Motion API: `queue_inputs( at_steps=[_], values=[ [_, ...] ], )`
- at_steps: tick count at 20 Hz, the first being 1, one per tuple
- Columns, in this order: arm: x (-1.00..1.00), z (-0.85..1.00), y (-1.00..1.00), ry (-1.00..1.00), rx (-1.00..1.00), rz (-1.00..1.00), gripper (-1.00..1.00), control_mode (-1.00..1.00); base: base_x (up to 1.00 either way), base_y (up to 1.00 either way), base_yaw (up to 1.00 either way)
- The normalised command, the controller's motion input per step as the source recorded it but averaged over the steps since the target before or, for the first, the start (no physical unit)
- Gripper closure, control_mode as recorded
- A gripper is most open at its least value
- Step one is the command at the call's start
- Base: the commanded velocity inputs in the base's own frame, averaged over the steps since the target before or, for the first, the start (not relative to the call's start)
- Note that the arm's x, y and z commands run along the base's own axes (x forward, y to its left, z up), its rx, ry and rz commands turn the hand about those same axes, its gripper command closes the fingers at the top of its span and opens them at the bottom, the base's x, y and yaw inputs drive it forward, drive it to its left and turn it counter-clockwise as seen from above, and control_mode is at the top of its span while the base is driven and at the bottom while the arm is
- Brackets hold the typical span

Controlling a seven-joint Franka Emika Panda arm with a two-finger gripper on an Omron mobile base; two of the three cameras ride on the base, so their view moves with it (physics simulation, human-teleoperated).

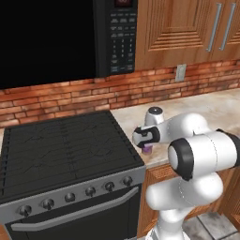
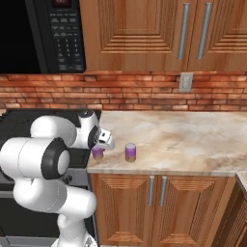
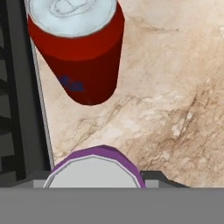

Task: Four empty soda cans are scattered around the kitchen. Gather all the cans and cluster them next to the stove for recycling.

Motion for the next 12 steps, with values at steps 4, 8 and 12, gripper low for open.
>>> queue_inputs(
  at_steps=[4, 8, 12],
  values=[
    [0.01, -0.21, 0.00, -0.01, 0.00, -0.03, 1.00, -1.00, 0.00, 0.00, 0.00],
    [0.00, -0.27, 0.00, -0.01, 0.00, -0.01, -1.00, -1.00, 0.00, 0.00, 0.00],
    [0.00, -0.13, 0.00, -0.07, 0.00, -0.01, -1.00, -1.00, 0.00, 0.00, 0.00]
  ],
)
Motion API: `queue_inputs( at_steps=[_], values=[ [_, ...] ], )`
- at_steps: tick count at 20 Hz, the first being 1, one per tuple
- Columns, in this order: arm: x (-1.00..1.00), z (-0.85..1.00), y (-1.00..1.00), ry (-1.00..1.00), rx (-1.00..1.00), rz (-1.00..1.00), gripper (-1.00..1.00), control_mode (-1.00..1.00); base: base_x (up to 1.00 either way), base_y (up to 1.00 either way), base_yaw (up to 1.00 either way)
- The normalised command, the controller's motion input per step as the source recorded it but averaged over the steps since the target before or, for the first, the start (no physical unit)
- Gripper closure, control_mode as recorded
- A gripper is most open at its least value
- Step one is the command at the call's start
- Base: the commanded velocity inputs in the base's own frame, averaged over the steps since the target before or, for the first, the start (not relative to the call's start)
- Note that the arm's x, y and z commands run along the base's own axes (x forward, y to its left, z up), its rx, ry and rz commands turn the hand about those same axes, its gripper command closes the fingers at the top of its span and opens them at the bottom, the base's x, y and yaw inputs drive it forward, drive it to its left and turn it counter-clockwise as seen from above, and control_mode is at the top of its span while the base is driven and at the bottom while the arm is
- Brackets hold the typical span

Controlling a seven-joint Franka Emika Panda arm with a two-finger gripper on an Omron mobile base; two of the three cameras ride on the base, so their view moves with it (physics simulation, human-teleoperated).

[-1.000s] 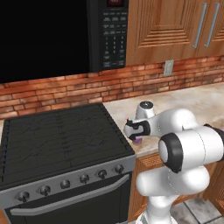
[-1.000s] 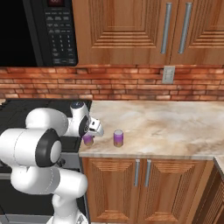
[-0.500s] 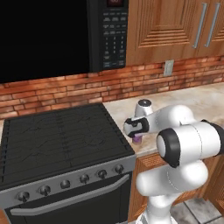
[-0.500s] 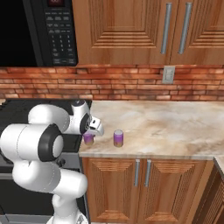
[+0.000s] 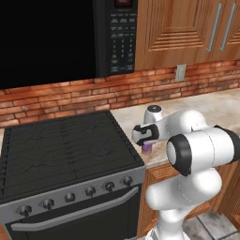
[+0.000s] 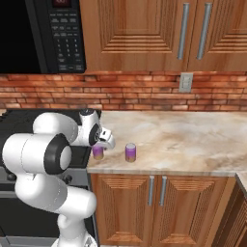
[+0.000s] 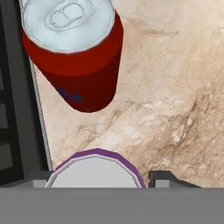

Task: Four empty soda cans are scattered around the kitchen. Gather all the cans and cluster them next to the stove for recycling.

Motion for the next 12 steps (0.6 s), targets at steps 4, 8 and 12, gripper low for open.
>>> queue_inputs(
  at_steps=[4, 8, 12],
  values=[
    [0.00, -0.04, -0.05, -0.11, 0.00, 0.00, -1.00, -1.00, 0.00, 0.00, 0.00],
    [-0.01, 0.01, -0.01, -0.09, 0.00, -0.02, -1.00, -1.00, 0.00, 0.00, 0.00],
    [-0.02, 0.14, -0.02, -0.05, 0.02, -0.01, -1.00, -1.00, 0.00, 0.00, 0.00]
  ],
)
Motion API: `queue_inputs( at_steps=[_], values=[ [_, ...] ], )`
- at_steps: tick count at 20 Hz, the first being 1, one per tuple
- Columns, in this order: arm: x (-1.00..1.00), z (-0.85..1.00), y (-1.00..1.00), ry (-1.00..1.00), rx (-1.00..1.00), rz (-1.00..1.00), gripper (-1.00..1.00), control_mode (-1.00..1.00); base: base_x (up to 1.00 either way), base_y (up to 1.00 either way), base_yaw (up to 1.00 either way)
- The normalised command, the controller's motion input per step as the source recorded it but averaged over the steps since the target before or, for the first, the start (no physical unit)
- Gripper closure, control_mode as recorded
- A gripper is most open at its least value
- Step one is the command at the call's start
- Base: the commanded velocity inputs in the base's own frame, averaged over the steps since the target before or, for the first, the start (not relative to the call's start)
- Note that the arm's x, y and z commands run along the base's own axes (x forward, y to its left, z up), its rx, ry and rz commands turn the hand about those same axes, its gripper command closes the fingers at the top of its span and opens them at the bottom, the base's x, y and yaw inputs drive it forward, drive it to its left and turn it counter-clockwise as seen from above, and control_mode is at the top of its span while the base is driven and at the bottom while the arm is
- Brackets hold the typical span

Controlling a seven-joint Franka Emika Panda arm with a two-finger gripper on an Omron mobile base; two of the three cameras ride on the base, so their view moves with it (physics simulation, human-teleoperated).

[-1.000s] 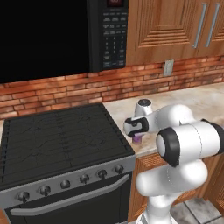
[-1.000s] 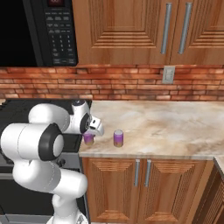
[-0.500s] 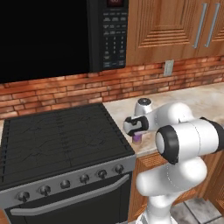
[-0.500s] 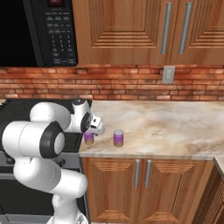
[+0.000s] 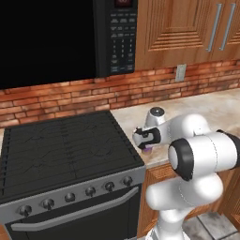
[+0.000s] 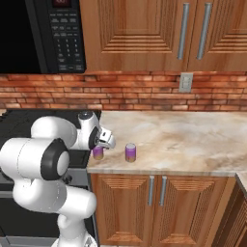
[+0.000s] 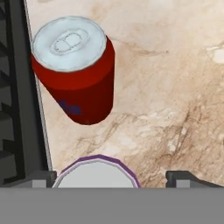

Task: Four empty soda cans are scattered around the kitchen. Gather all the cans and cluster them next to the stove for recycling.

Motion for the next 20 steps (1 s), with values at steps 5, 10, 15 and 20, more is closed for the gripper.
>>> queue_inputs(
  at_steps=[5, 10, 15, 20],
  values=[
    [0.00, 0.23, 0.00, -0.02, 0.02, 0.00, -1.00, -1.00, 0.00, 0.00, 0.00],
    [0.00, 0.31, 0.00, -0.05, 0.02, 0.00, -1.00, -1.00, 0.00, 0.00, 0.00],
    [0.00, 0.31, 0.00, -0.03, 0.02, 0.00, -1.00, -1.00, 0.00, 0.00, 0.00],
    [-0.17, 0.18, 0.00, -0.02, 0.00, 0.00, -1.00, -1.00, 0.00, 0.00, 0.00]
  ],
)
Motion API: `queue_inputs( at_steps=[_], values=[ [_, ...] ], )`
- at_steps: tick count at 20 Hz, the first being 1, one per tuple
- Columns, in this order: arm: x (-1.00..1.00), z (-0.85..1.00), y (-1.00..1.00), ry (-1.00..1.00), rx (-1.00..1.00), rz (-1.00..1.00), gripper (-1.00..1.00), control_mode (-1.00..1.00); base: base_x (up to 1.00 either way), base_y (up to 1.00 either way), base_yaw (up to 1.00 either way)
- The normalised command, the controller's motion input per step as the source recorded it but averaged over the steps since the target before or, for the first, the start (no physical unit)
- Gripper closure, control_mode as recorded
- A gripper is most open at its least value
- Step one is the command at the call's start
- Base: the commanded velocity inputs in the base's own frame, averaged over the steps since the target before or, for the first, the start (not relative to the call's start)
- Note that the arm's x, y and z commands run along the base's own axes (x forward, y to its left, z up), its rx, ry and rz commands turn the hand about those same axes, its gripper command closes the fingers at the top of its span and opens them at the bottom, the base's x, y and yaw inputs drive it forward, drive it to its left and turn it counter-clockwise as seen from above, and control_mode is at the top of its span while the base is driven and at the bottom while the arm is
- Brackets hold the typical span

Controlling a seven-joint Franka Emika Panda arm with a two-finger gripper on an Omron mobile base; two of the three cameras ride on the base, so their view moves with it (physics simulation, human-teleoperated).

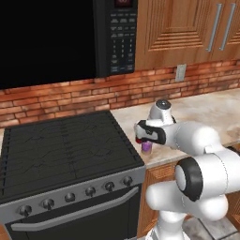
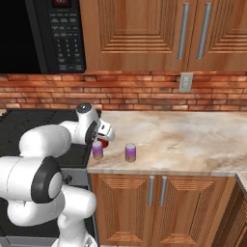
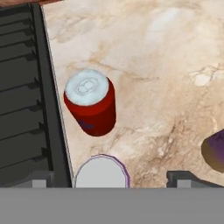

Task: Four empty soda cans are scattered around the kitchen. Gather all the cans and cluster them next to the stove for recycling.

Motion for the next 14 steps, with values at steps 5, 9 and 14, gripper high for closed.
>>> queue_inputs(
  at_steps=[5, 9, 14],
  values=[
    [-0.39, 0.14, 0.00, -0.01, 0.00, 0.00, -1.00, -1.00, 0.00, 0.00, 0.00],
    [-0.52, 0.17, -0.02, -0.01, 0.00, 0.00, -1.00, -1.00, 0.00, 0.00, 0.00],
    [-0.56, 0.33, -0.07, -0.02, 0.00, 0.00, -1.00, -1.00, 0.00, 0.00, 0.00]
  ],
)
